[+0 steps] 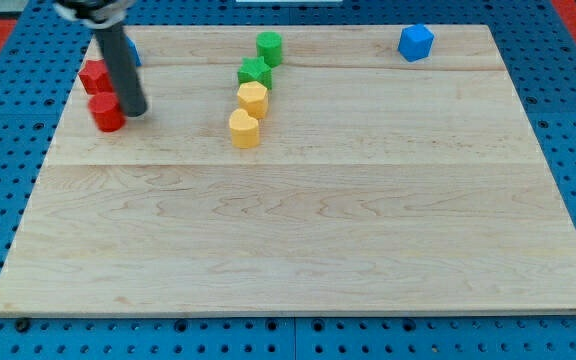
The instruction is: Push the blue cube to the left center of the board
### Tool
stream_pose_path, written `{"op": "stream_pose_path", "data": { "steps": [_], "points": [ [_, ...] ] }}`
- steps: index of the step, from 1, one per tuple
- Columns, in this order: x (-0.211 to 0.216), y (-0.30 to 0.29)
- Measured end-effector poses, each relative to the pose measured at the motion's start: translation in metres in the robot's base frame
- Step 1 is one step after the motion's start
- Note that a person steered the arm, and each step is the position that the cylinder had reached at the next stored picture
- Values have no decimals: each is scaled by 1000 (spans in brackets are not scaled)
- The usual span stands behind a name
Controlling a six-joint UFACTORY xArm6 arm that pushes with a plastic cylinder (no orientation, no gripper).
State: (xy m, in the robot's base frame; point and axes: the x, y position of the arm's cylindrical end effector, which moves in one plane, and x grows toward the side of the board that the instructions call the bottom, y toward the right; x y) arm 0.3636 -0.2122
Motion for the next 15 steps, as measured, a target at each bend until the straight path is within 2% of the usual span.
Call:
{"op": "stream_pose_path", "data": {
  "steps": [1,2,3,4,5,6,7,8,10,11,12,13,14,15],
  "points": [
    [2,29],
    [64,91],
    [96,161],
    [49,249],
    [-41,328],
    [-112,431],
    [-153,466],
    [-151,406],
    [-76,360],
    [-124,379],
    [-117,335],
    [-58,333],
    [-34,327],
    [-74,322]
  ]
}}
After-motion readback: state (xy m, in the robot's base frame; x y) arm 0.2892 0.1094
